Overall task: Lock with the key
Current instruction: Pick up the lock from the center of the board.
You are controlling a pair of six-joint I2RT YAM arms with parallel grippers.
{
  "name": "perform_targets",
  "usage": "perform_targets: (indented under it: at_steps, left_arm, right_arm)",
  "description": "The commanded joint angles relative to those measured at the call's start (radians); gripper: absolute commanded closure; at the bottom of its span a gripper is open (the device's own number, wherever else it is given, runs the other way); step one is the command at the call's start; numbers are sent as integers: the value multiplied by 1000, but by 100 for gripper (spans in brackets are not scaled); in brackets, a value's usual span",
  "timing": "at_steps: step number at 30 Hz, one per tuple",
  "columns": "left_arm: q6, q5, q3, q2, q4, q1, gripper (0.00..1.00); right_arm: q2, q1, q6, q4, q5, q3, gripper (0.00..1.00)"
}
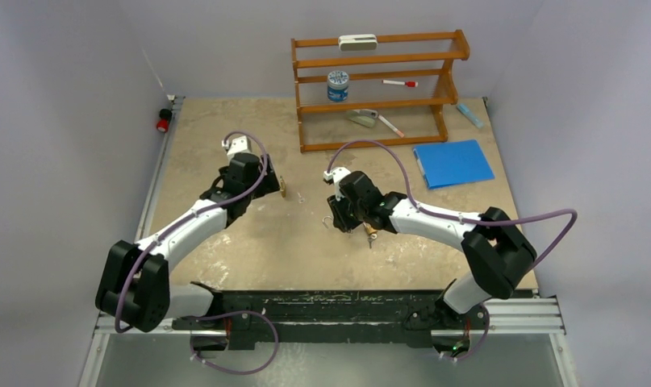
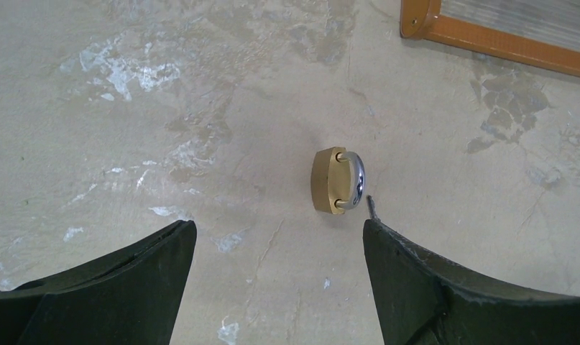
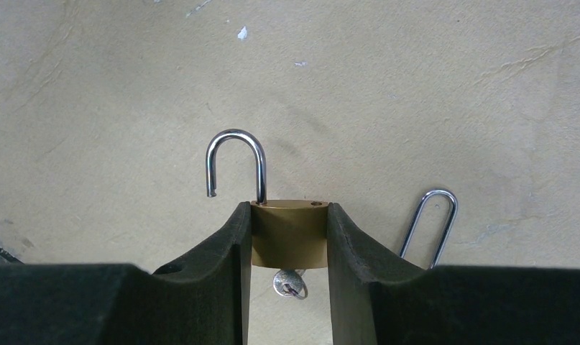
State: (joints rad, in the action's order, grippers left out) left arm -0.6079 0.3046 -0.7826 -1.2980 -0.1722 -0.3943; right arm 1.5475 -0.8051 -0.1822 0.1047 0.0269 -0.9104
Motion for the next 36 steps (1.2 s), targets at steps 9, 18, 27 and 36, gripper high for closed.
perform_targets:
  at_steps: [9,18,27,36]
  left_arm:
    - [125,97,133,19,465,-8,14]
    - [187,94,233,-46,681,-8,14]
    - [203,85,266,-67,753,-8,14]
    - [225,73,286,-41,759,-8,14]
  right_arm:
    - [-4,-2,7,-9,-6,-23,100]
    - [3,-3,9,-6,-7,-23,100]
    - [14,-2,9,-4,-11,-36,100]
    - [22,-3,9,2,-25,-41,100]
